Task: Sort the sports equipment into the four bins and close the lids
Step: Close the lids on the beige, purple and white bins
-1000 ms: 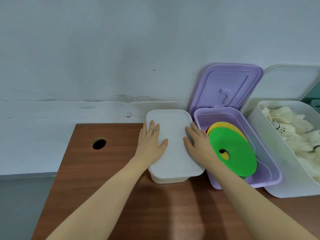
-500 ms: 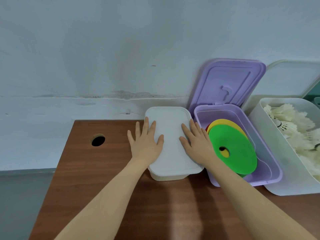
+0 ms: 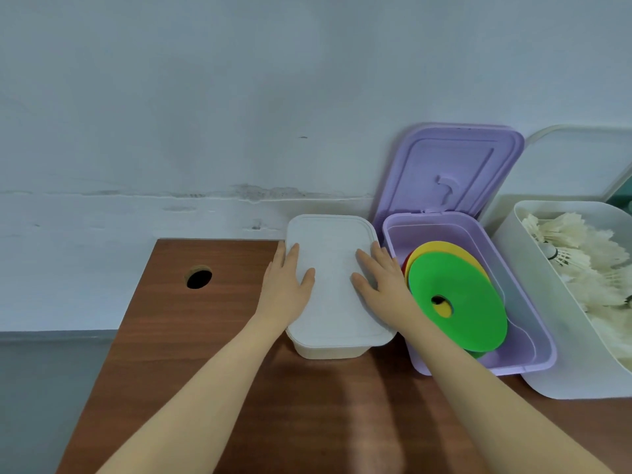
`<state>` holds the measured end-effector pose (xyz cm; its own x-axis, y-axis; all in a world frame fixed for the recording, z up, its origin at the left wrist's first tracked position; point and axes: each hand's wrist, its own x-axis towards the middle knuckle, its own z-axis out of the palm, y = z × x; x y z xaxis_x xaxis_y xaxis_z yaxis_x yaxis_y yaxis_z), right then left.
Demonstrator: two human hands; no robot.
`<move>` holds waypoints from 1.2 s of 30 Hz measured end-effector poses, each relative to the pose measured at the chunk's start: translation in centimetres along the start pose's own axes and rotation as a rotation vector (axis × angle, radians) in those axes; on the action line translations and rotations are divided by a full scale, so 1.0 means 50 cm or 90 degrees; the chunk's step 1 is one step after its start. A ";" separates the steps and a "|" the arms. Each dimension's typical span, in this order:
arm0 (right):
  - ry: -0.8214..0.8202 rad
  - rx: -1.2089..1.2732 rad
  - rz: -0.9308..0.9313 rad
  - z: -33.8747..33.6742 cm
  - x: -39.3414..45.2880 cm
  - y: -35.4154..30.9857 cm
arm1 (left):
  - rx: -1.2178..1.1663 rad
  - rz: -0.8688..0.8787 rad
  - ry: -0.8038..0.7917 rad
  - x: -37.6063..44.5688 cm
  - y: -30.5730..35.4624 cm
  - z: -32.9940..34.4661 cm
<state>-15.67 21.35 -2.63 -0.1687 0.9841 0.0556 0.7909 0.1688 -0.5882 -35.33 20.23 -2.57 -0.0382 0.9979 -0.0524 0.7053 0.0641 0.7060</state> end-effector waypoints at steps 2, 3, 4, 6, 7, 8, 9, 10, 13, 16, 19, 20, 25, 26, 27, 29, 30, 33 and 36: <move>-0.005 0.014 -0.016 -0.001 -0.002 0.001 | -0.033 -0.012 0.005 -0.008 0.001 0.000; -0.008 0.019 -0.023 0.000 -0.003 0.002 | -0.041 -0.011 0.009 -0.013 0.000 0.000; -0.016 0.024 -0.021 -0.001 -0.004 0.003 | -0.050 -0.011 0.018 -0.017 -0.001 0.000; -0.023 0.030 -0.017 -0.001 -0.007 0.003 | -0.075 -0.009 0.044 -0.022 -0.003 0.000; -0.023 0.032 -0.016 0.001 -0.008 0.004 | -0.099 -0.008 0.065 -0.022 -0.003 -0.001; -0.023 0.036 -0.015 0.000 -0.009 0.003 | -0.126 -0.010 0.089 -0.021 -0.003 -0.002; -0.022 0.045 -0.013 0.000 -0.009 0.004 | -0.149 -0.010 0.110 -0.021 -0.002 -0.003; -0.023 0.056 -0.008 -0.002 -0.011 0.002 | -0.167 -0.008 0.125 -0.023 0.000 -0.004; -0.016 0.039 -0.033 -0.010 -0.013 0.002 | -0.153 -0.011 0.128 -0.022 0.008 -0.002; -0.003 -0.090 -0.049 -0.009 -0.020 0.004 | 0.132 -0.022 0.084 -0.013 0.007 -0.002; 0.022 -0.188 -0.004 -0.002 -0.045 0.007 | 0.268 -0.032 0.062 -0.031 0.003 -0.002; 0.029 -0.201 0.010 0.000 -0.053 0.008 | 0.269 -0.029 0.060 -0.042 0.001 -0.001; 0.004 -0.108 0.050 -0.006 -0.068 -0.001 | -0.009 -0.051 0.011 -0.074 0.010 0.011; 0.003 -0.080 0.050 -0.009 -0.068 -0.005 | -0.060 -0.056 0.008 -0.076 0.014 0.012; 0.008 -0.060 0.048 -0.012 -0.068 -0.007 | -0.086 -0.060 0.010 -0.077 0.017 0.012; 0.017 -0.055 0.041 -0.013 -0.065 -0.013 | -0.104 -0.059 0.020 -0.080 0.014 0.014; 0.014 -0.067 0.041 -0.010 -0.065 -0.016 | -0.108 -0.060 0.021 -0.082 0.010 0.014; 0.011 -0.119 0.043 0.000 -0.066 -0.016 | -0.079 -0.069 0.013 -0.086 0.005 0.012; 0.025 -0.111 0.046 -0.001 -0.072 -0.013 | 0.011 -0.050 0.004 -0.082 0.005 0.008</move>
<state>-15.53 17.69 -2.39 -0.0880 0.9948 0.0521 0.8905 0.1020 -0.4434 -34.71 16.15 -2.45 -0.0985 0.9898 -0.1027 0.7115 0.1422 0.6882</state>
